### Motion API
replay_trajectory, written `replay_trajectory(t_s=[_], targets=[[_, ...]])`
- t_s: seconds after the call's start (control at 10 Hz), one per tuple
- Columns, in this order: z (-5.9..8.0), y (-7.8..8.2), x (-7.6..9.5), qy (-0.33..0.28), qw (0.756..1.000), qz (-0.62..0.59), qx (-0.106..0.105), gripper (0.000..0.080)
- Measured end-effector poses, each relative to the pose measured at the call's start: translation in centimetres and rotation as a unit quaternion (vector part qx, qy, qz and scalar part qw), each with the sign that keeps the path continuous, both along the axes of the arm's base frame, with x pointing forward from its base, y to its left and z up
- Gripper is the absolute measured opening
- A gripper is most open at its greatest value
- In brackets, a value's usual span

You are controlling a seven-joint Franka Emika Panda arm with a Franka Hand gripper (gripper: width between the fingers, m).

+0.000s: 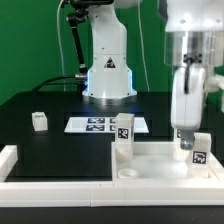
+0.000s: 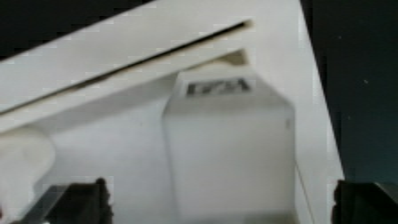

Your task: Assemble square table

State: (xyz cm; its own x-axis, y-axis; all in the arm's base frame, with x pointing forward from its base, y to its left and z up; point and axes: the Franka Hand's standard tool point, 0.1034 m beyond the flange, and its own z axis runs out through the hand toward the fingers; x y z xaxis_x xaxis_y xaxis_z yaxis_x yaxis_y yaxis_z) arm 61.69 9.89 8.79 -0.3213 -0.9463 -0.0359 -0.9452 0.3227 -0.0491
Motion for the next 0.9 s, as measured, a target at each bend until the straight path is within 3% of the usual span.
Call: replay_trajectory(t_s=[0.1,0.3,0.9], targets=[[1.3,-1.2,-0.8,-0.002,1.000,0.012,0.005,0.0642],[3.3,-3.3,0.3,-0.008,1.000,0.011,0.006,0.0649],[2.9,-3.4,0.1,-0.010,1.000,0.018,0.002,0.0649]])
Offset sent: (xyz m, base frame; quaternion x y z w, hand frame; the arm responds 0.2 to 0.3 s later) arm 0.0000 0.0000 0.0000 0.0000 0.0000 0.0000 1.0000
